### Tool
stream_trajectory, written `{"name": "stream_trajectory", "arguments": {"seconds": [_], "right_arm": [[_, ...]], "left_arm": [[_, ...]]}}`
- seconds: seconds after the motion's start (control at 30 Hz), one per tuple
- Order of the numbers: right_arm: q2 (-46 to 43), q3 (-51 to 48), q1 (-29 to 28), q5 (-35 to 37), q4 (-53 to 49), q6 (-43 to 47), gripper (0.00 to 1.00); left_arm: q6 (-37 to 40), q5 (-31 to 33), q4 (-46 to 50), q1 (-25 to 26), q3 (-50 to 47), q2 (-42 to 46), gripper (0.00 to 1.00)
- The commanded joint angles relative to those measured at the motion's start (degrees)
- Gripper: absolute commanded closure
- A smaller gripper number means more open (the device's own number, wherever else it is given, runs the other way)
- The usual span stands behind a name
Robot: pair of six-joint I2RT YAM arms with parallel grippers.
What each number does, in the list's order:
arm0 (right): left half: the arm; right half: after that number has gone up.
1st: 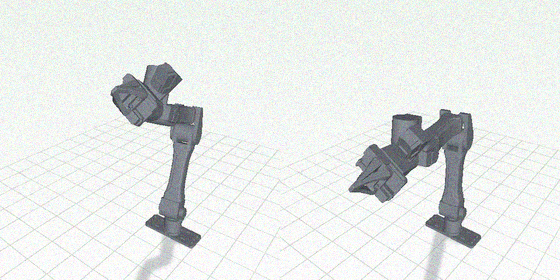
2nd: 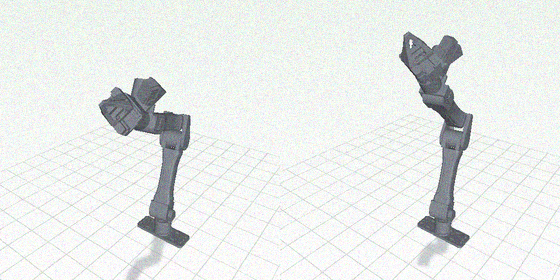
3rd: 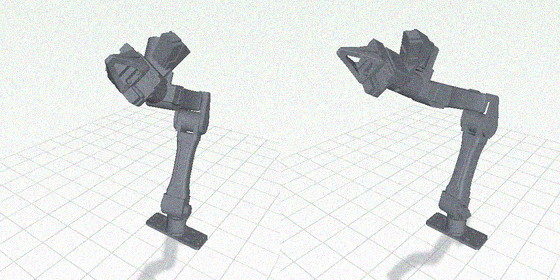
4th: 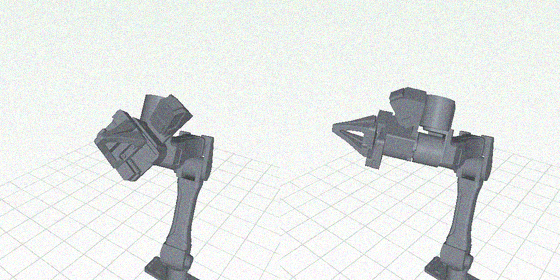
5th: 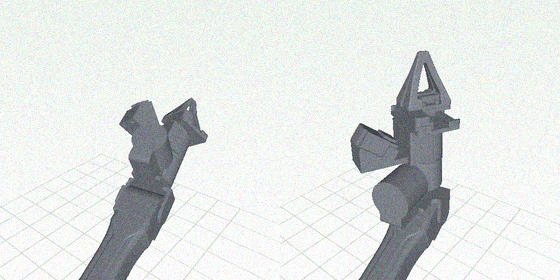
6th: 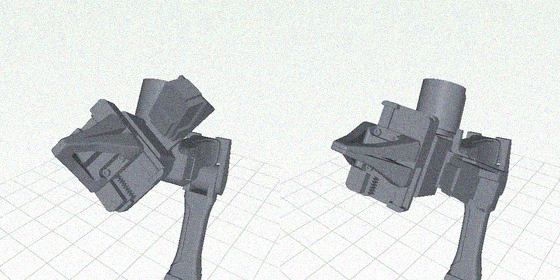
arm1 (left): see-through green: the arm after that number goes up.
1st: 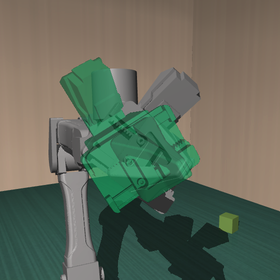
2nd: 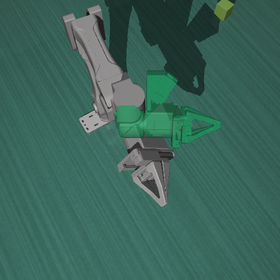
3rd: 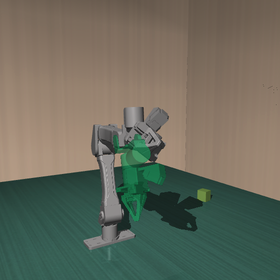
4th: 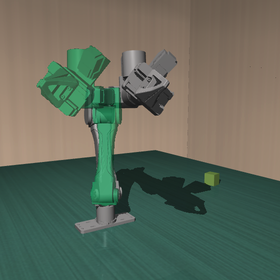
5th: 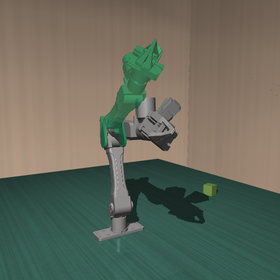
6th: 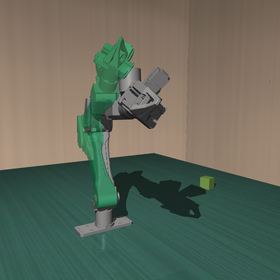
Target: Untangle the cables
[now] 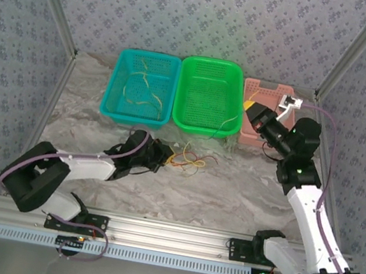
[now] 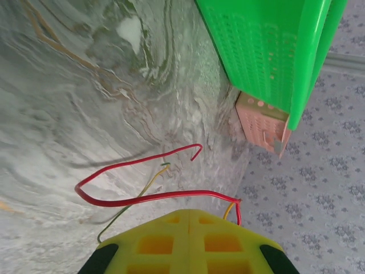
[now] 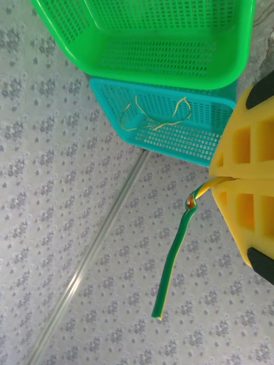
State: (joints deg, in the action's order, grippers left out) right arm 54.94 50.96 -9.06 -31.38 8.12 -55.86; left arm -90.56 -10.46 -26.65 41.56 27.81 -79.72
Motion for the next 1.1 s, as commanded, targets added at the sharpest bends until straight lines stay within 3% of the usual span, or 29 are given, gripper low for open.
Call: {"name": "stream_trajectory", "arguments": {"seconds": [0.0,0.4,0.77,0.9,1.07], "right_arm": [[-2.1,3.6,2.2,0.0,-1.4,0.0,1.00],[-5.2,5.5,13.4,-2.5,-2.7,-5.1,1.00],[-6.5,6.7,20.2,-5.1,-3.6,-6.2,1.00],[-4.6,9.1,16.9,-10.2,-3.4,0.0,1.00],[-6.2,9.9,1.7,-2.6,-18.1,18.2,1.00]], "left_arm": [[3.2,4.2,8.5,-1.0,-1.3,3.3,1.00],[7.9,10.8,21.5,-3.6,-5.1,14.2,1.00],[10.7,12.2,29.0,-7.7,-7.7,21.3,1.00],[11.9,11.8,29.4,-8.9,-7.4,21.8,1.00],[14.4,11.2,29.4,-9.3,-5.0,20.4,1.00]]}}
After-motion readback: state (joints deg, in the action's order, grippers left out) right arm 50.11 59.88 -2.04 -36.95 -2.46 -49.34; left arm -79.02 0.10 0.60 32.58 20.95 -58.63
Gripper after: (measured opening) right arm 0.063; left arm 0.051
